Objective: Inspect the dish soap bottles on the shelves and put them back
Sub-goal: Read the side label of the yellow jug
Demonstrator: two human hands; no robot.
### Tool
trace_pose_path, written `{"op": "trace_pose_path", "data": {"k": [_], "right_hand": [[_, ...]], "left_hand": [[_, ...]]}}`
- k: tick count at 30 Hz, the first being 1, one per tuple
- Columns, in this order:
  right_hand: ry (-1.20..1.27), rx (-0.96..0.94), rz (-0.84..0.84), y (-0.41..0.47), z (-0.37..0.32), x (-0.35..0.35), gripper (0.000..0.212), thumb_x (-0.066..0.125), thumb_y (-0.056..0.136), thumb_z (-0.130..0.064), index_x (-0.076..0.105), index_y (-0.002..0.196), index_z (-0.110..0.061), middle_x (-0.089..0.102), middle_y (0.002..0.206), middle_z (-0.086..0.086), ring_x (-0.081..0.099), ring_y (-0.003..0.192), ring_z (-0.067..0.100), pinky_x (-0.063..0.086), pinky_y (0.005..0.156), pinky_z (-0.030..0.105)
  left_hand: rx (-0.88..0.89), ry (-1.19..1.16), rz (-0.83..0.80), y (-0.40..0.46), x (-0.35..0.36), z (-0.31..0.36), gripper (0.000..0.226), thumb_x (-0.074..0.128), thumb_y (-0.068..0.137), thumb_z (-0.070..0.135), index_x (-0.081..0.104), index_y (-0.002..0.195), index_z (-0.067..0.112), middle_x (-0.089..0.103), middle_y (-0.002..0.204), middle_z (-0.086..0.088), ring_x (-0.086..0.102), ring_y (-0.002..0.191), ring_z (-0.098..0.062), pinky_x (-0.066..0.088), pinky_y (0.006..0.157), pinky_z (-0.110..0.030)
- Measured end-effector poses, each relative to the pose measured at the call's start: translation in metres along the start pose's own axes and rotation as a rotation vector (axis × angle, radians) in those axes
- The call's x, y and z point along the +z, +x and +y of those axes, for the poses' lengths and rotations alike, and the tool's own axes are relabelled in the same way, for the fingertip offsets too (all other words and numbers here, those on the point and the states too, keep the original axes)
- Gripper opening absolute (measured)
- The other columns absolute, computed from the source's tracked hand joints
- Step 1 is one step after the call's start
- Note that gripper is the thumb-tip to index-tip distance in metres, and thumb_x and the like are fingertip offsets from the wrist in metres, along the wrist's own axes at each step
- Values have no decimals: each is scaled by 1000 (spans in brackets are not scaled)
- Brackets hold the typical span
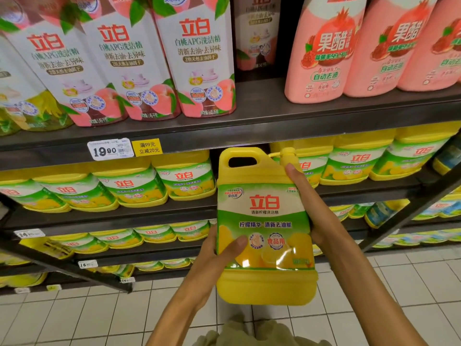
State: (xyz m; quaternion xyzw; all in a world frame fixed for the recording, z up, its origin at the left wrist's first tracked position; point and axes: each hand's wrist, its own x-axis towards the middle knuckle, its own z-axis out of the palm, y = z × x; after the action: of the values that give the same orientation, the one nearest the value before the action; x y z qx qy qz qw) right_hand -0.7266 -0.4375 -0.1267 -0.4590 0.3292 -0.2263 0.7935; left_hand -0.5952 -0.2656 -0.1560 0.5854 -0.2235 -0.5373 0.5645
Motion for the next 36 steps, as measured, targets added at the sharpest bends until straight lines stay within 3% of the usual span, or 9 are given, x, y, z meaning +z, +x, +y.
{"op": "trace_pose_path", "data": {"k": [5, 9, 16, 21, 24, 29, 32, 34, 36], "right_hand": [[14, 70, 35, 7, 10, -4, 45, 54, 82, -62, 67, 114, -34, 75, 105, 5, 74, 92, 24, 60, 62, 34], [-11, 124, 50, 20, 11, -6, 50, 50, 88, -63, 63, 122, -30, 74, 109, 7, 72, 98, 27, 60, 77, 42], [-102, 25, 107, 54, 0, 1, 45, 47, 93, -60, 63, 122, -30, 76, 103, 2, 73, 92, 21, 62, 70, 34], [-166, 5, 174, 86, -3, 6, 63, 47, 90, -66, 47, 140, -27, 70, 119, 9, 69, 103, 28, 56, 91, 49], [-233, 20, 210, 101, -5, 8, 69, 45, 93, -61, 39, 146, -19, 67, 122, 10, 67, 106, 27, 54, 94, 49], [-298, -38, 228, 118, -8, 14, 45, 45, 100, -35, 49, 128, -1, 69, 110, 19, 70, 97, 28, 59, 73, 36], [-311, -40, 261, 123, -7, 19, 20, 47, 100, -32, 49, 98, -12, 62, 95, 15, 65, 86, 24, 54, 68, 34], [-331, -37, 259, 125, -5, 20, 21, 48, 100, -35, 44, 90, -17, 56, 87, 9, 60, 80, 18, 50, 68, 34], [-345, -46, 262, 126, -4, 19, 25, 47, 101, -36, 42, 90, -15, 49, 83, 8, 55, 79, 17, 45, 69, 34]], "left_hand": [[-57, -4, -20, 1, -1, 1, 66, 77, 64, 40, 52, 124, 29, 71, 115, 2, 66, 108, -20, 49, 98, -45], [-75, -19, -20, 11, -2, 6, 65, 70, 66, 42, 54, 126, 25, 70, 116, -1, 67, 107, -21, 53, 93, -42], [-55, -12, 43, 47, -9, 12, 67, 80, 65, 41, 53, 125, 25, 72, 112, 0, 70, 101, -19, 58, 75, -31], [11, 80, 109, 81, -22, 18, 85, 78, 50, 54, 51, 127, 30, 70, 116, 2, 68, 103, -15, 55, 86, -35], [39, 140, 108, 98, -34, 21, 93, 79, 50, 58, 47, 133, 32, 64, 127, -1, 62, 114, -20, 50, 97, -45], [115, 204, 116, 124, -47, 21, 88, 78, 57, 51, 42, 135, 31, 61, 129, 2, 57, 120, -17, 46, 102, -44], [134, 211, 125, 138, -50, 13, 79, 76, 66, 35, 42, 136, 25, 61, 127, 1, 58, 118, -13, 52, 95, -32], [151, 218, 131, 146, -52, 9, 72, 76, 73, 20, 42, 137, 22, 61, 127, 2, 58, 115, -7, 54, 85, -18], [162, 221, 137, 154, -54, 5, 69, 74, 77, 8, 42, 137, 19, 60, 129, 1, 57, 117, -8, 53, 86, -19]]}}
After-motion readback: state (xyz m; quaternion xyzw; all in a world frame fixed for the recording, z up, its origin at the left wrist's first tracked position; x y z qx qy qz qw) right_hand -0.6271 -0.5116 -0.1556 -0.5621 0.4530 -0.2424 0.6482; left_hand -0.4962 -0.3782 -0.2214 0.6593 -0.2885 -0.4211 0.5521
